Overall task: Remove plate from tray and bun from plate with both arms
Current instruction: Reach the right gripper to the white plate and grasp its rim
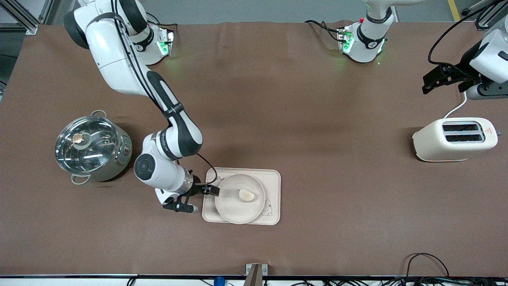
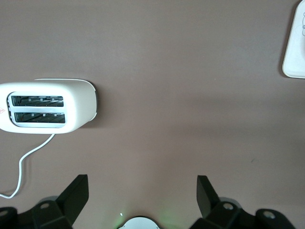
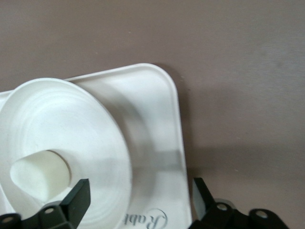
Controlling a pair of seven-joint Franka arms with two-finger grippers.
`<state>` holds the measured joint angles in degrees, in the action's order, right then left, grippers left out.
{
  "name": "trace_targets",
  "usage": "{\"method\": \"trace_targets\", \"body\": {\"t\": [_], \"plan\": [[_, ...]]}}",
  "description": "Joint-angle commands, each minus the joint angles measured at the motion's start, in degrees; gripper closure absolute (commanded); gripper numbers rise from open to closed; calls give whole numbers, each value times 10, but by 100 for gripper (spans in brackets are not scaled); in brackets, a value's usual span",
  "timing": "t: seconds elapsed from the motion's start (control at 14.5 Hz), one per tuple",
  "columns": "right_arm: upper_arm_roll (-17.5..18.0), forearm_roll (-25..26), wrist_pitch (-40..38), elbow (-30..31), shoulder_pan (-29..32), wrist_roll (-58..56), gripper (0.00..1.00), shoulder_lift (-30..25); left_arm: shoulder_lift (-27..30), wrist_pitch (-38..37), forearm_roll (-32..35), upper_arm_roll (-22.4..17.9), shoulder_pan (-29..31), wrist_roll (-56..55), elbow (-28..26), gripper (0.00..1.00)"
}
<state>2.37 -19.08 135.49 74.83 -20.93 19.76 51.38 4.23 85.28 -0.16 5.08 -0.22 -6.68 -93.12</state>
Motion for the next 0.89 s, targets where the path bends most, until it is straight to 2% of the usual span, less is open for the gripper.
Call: {"method": "trace_targets", "body": {"t": [0.0,0.07,0.28,0.41,0.48,0.55,0.62,0.83], "plan": [[-5,-10,6,-28,-6,8,35,22,-7,-3,-3,0,2,6,13,0],[-5,-10,6,-28,-9,9,42,25,-7,-3,-3,0,2,6,13,0],[-5,-10,20,-30,-17,9,47,35,-7,-2,-3,-1,2,6,13,0],[-5,-10,37,-32,-24,10,58,44,-7,-2,-3,-1,3,8,13,0],[-5,-10,42,-34,-24,9,72,46,-7,-3,-3,-2,3,8,13,0],[-5,-10,42,-34,-24,9,92,47,-7,-3,-3,-2,3,8,13,0],[-5,-10,43,-34,-24,10,100,46,-8,-3,-3,-2,3,7,13,0],[-4,-12,36,-31,-19,5,100,35,-10,-3,-3,-2,3,8,13,0]]}}
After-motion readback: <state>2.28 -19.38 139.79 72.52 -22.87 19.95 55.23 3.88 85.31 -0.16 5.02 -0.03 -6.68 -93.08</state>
